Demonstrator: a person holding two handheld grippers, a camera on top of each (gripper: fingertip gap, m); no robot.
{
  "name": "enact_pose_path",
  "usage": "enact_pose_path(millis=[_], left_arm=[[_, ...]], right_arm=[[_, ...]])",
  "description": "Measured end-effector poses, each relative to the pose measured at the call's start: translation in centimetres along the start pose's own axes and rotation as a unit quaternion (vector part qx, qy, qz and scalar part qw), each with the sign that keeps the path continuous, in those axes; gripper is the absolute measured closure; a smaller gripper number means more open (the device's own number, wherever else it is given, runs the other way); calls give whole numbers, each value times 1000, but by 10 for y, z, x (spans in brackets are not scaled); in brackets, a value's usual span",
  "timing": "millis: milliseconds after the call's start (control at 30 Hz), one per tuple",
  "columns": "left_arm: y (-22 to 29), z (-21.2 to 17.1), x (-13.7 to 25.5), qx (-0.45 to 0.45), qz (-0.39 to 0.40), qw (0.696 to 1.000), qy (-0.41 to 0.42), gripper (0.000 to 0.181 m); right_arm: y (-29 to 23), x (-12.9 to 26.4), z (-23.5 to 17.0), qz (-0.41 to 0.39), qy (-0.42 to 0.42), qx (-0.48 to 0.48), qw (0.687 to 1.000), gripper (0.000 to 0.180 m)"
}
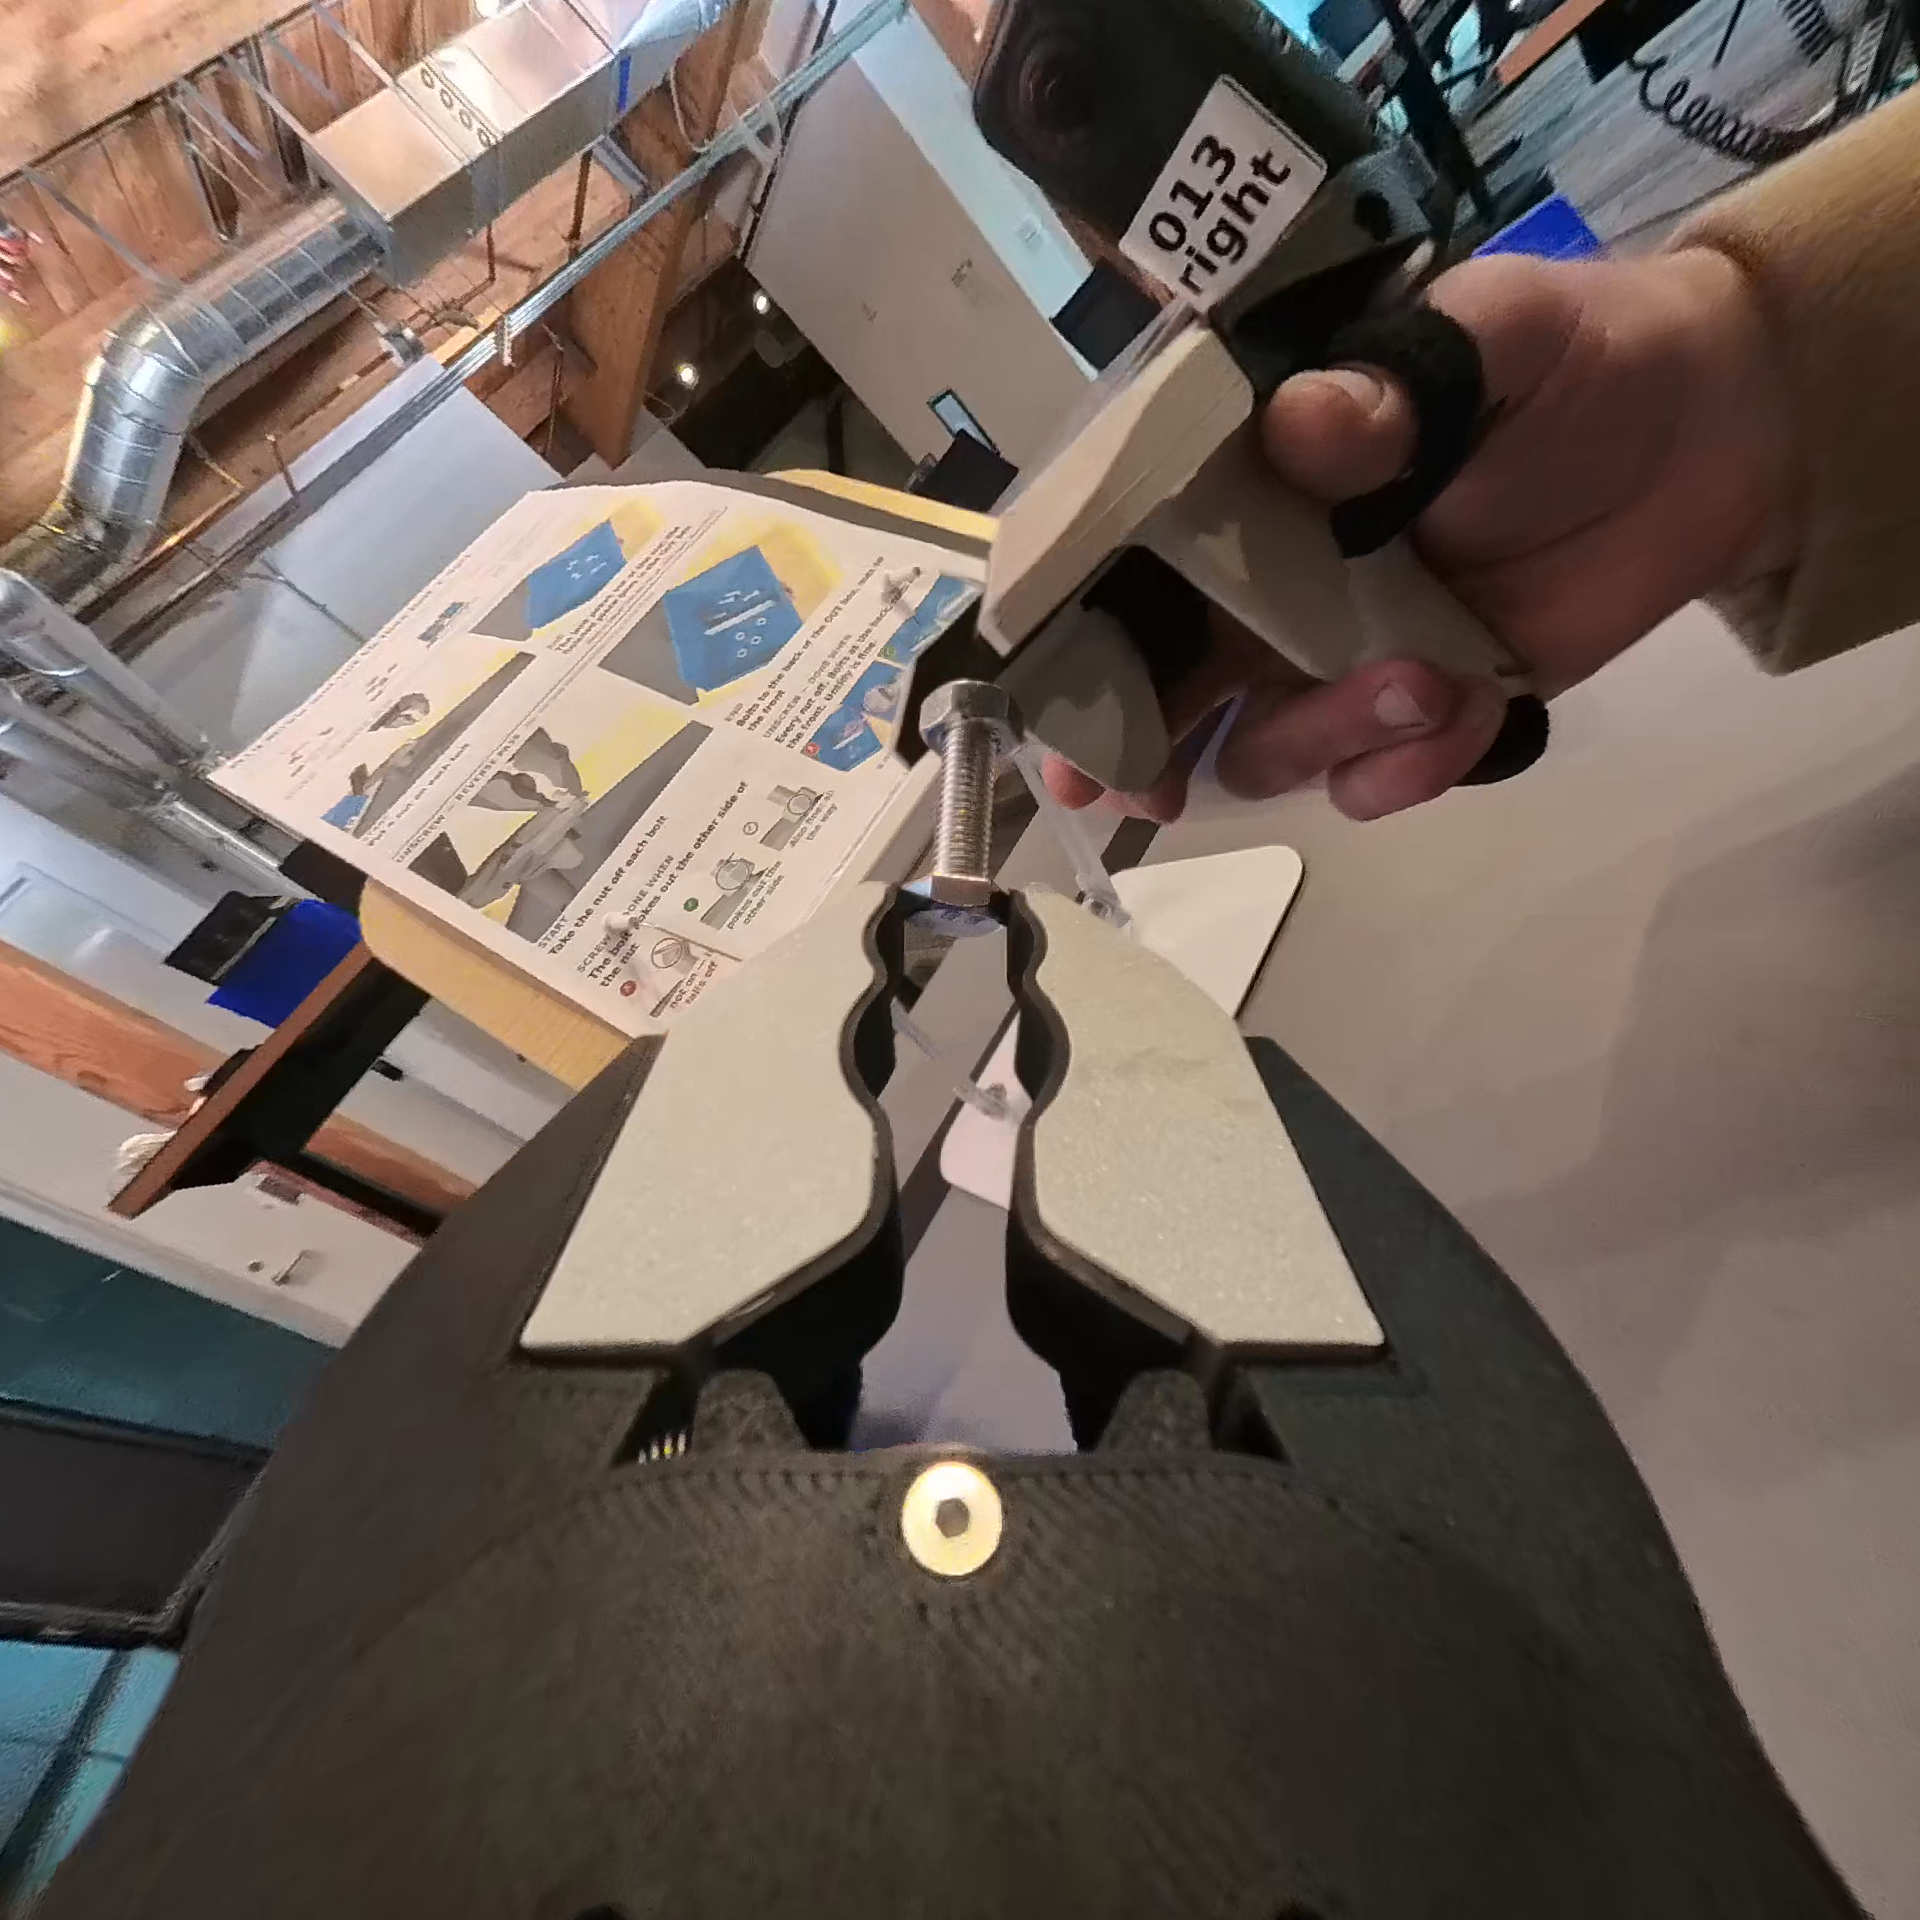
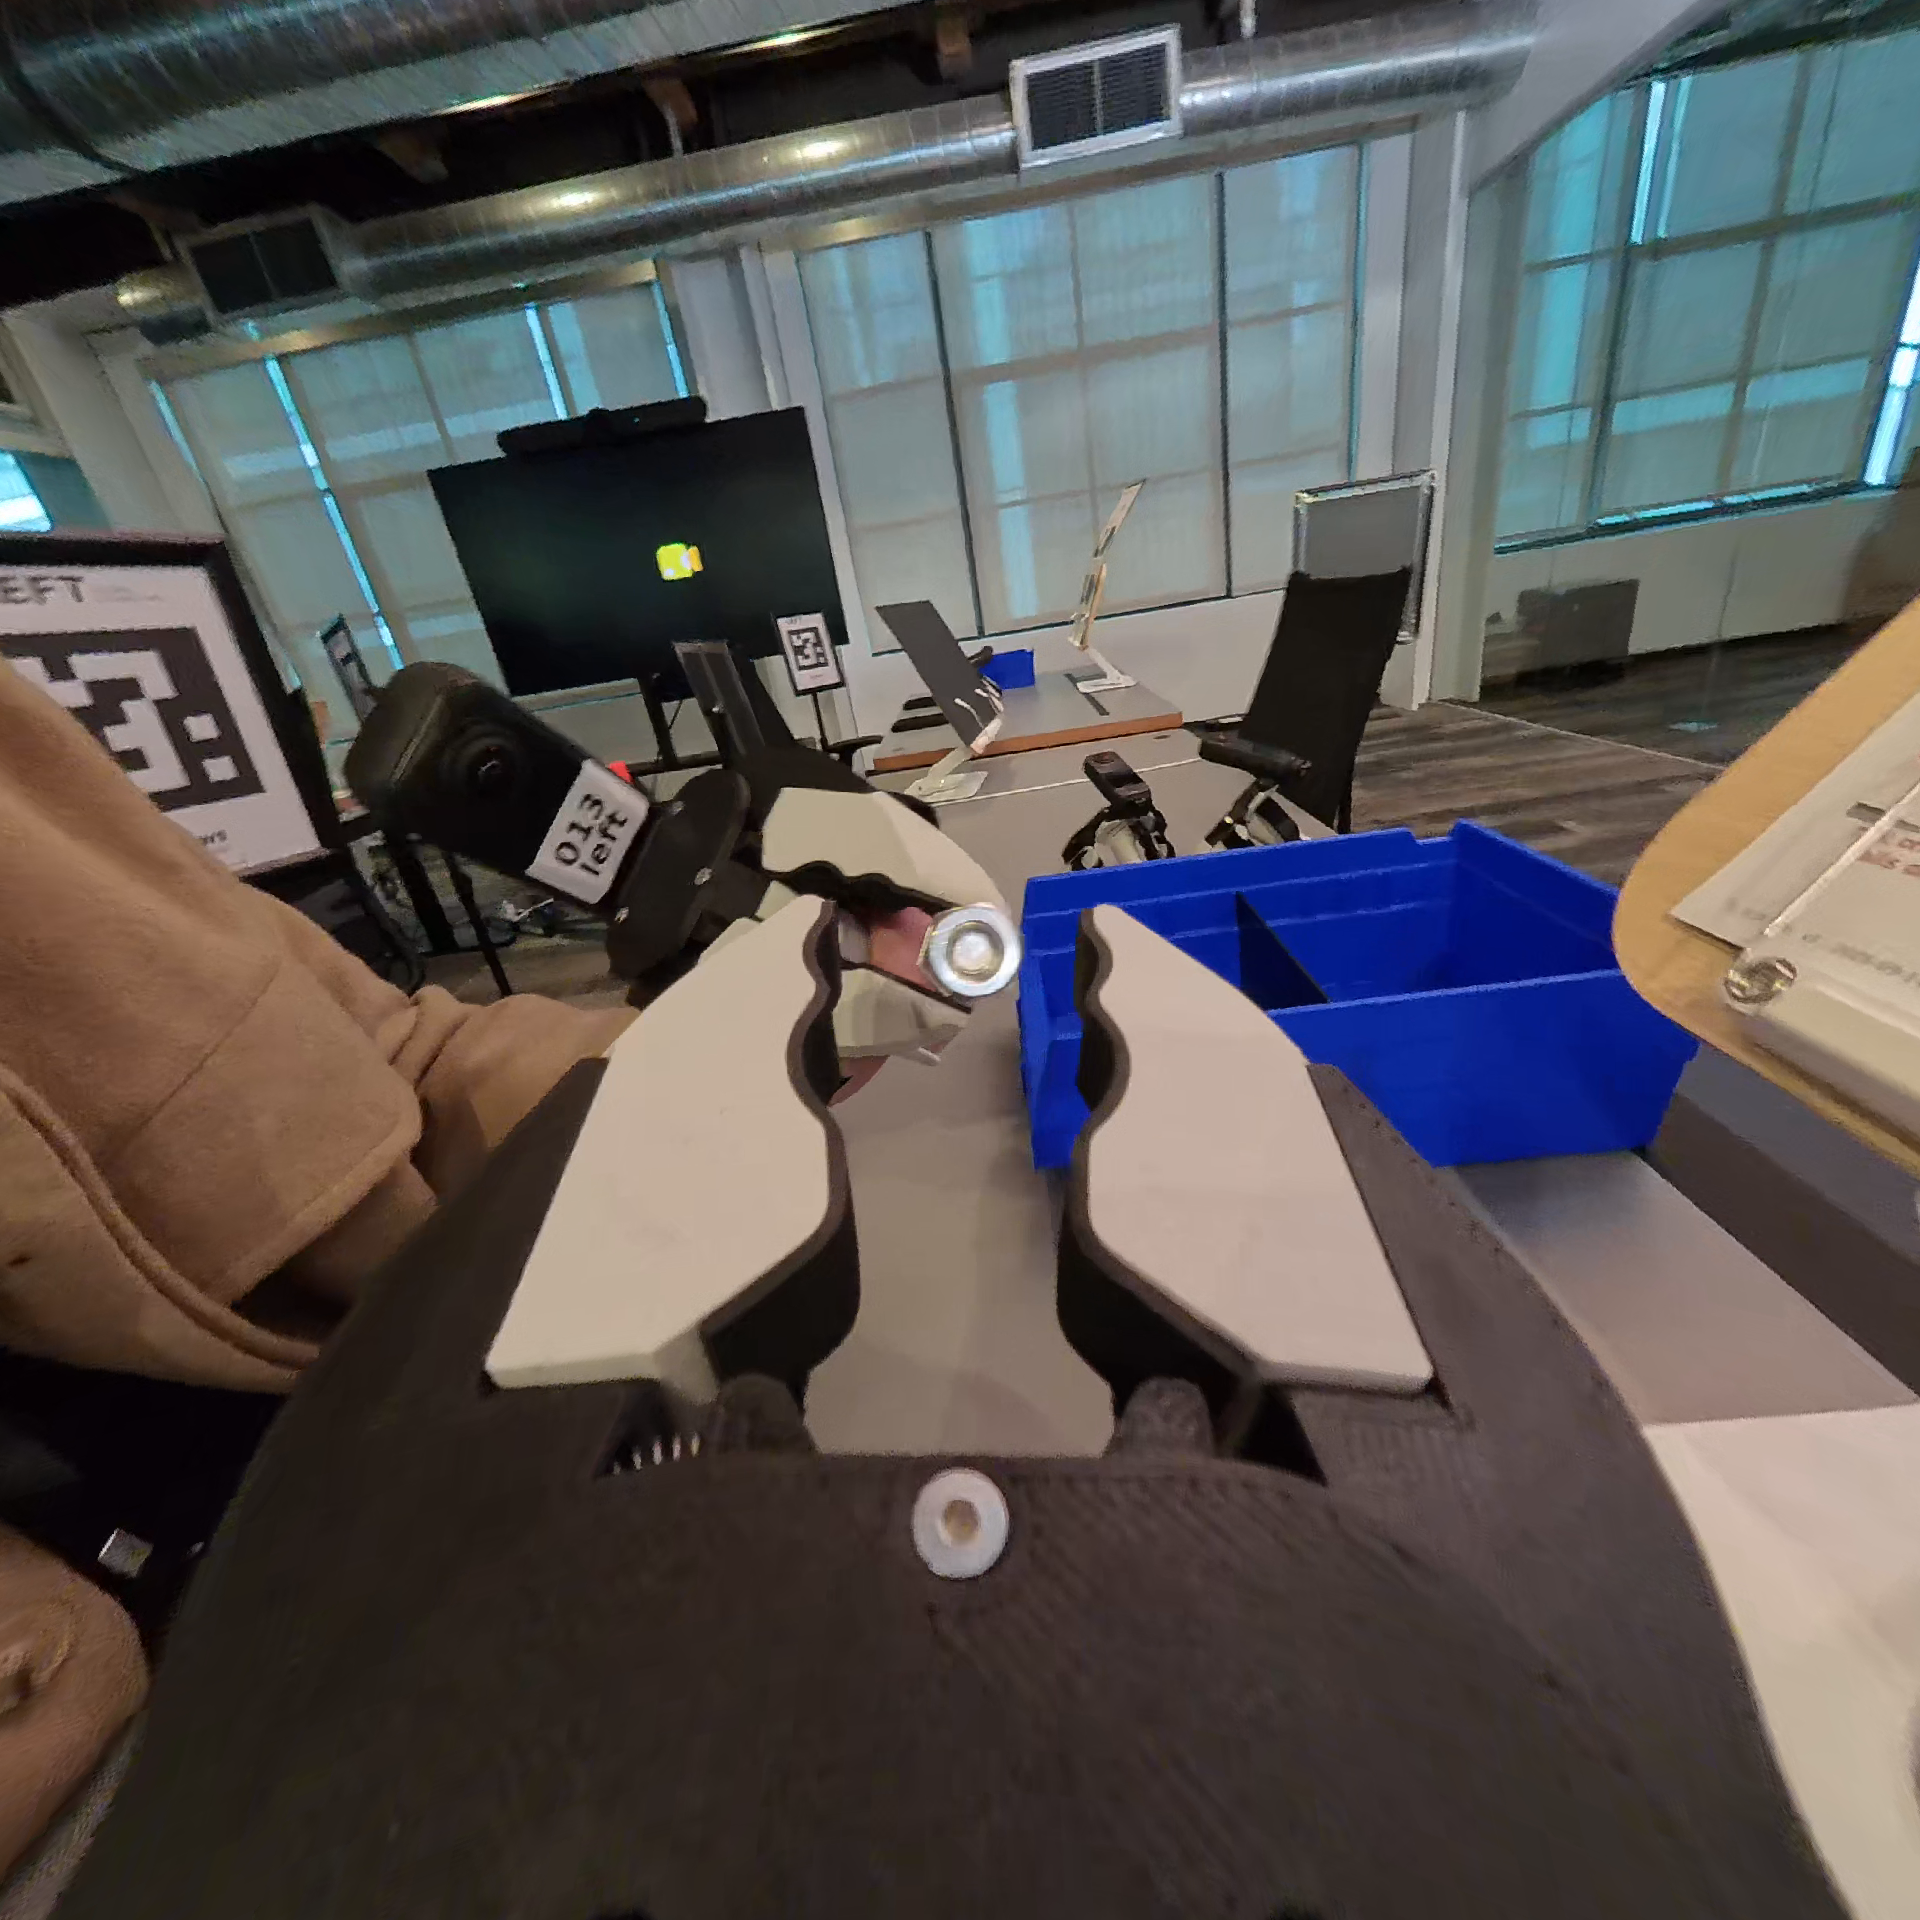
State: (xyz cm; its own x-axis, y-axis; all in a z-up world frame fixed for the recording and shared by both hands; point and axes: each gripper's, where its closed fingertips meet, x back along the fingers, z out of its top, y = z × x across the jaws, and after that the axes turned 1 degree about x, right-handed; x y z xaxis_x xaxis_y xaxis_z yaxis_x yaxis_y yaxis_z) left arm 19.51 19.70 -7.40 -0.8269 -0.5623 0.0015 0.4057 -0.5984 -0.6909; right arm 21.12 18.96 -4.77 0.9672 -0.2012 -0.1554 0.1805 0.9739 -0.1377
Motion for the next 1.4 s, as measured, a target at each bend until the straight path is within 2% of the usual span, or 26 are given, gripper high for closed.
enact_pose_path(millis=[367, 467, 533, 633, 733, 867, 967, 1167, 1333, 1400], left_arm=[[-5, 5, 3, 44, -3, 999, 22, 163], [-10, 3, 5, 50, 1, 999, 22, 163], [-11, 4, 6, 57, -2, 998, 27, 163], [-6, 6, 5, 57, -15, 998, 31, 163], [1, 7, 2, 54, -25, 998, 30, 163], [-1, 7, 2, 65, -22, 997, 32, 163], [-12, 7, 7, 86, -8, 996, 38, 163], [-6, 10, 7, 89, -32, 994, 50, 163], [1, 8, 2, 84, -34, 995, 37, 163], [-4, 8, 3, 93, -27, 995, 40, 163]], right_arm=[[-13, -3, -5, 27, -18, 31, 999, 144], [-19, -4, -11, 47, -36, 36, 998, 154], [-14, -2, -8, 30, -33, 43, 998, 153], [-7, 2, 2, 12, -8, 36, 999, 138], [-13, 1, 4, 22, -2, 44, 999, 135], [-19, -2, -1, 32, -18, 55, 998, 137], [-26, -2, -11, 65, -45, 52, 996, 152], [-13, 1, 1, 21, -16, 57, 998, 135], [-22, -2, 1, 34, -17, 71, 997, 134], [-25, -1, 0, 46, -22, 71, 996, 141]])
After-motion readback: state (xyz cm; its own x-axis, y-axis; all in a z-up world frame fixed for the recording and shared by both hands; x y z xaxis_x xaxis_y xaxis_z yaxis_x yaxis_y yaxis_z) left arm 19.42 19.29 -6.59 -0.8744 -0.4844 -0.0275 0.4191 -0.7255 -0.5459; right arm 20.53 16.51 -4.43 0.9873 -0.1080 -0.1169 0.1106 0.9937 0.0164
